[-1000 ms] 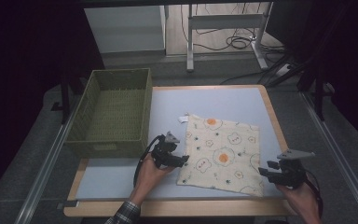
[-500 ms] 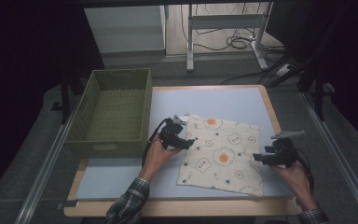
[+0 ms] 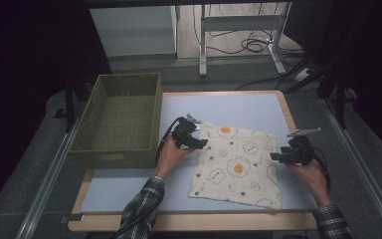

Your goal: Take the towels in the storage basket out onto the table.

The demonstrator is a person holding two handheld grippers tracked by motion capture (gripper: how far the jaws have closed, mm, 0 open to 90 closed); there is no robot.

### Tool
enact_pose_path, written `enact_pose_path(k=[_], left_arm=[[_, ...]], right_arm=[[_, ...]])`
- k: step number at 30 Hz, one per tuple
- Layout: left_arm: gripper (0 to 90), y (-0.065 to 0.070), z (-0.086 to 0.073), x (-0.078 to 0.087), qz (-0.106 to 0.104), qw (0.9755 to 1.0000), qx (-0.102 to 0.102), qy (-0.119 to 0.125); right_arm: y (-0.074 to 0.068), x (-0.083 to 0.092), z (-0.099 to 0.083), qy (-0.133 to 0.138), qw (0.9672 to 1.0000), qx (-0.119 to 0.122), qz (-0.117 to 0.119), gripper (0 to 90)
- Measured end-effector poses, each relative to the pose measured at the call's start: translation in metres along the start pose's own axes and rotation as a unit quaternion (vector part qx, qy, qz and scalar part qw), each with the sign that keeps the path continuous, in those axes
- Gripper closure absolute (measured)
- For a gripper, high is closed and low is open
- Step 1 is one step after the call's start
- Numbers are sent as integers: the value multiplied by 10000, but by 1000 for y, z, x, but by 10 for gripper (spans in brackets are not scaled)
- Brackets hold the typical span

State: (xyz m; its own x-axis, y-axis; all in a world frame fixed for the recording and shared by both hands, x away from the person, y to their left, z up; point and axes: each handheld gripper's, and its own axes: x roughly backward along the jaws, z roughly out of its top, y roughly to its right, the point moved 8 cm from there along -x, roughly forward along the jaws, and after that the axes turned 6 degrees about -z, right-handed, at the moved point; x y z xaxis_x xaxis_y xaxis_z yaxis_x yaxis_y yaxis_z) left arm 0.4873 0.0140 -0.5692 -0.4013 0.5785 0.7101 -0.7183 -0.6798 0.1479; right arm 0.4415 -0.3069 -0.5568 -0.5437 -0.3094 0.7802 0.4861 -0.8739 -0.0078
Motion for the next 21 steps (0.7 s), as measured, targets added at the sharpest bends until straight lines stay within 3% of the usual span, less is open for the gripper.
enact_pose_path(k=[3, 9, 12, 14, 16, 21], left_arm=[[201, -2, 4, -4, -12, 10000, -1, 13], [200, -4, 8, -11, -31, 10000, -4, 27], [200, -6, 10, -14, -19, 10000, 23, 21], [201, -8, 11, -16, -26, 10000, 51, 35], [201, -9, 12, -17, -32, 10000, 60, 42], [201, -11, 15, -19, -14, 9999, 64, 86]], right_arm=[[4, -3, 5, -10, 10000, 0, -39, 396], [12, -15, 15, -79, 9997, -124, -182, 274], [17, -21, 19, -102, 9996, -216, -176, 278], [20, -25, 21, -152, 9993, -152, -299, 371], [21, -26, 26, 21, 9993, -197, -325, 475], [28, -34, 37, 143, 9988, -131, -453, 570]])
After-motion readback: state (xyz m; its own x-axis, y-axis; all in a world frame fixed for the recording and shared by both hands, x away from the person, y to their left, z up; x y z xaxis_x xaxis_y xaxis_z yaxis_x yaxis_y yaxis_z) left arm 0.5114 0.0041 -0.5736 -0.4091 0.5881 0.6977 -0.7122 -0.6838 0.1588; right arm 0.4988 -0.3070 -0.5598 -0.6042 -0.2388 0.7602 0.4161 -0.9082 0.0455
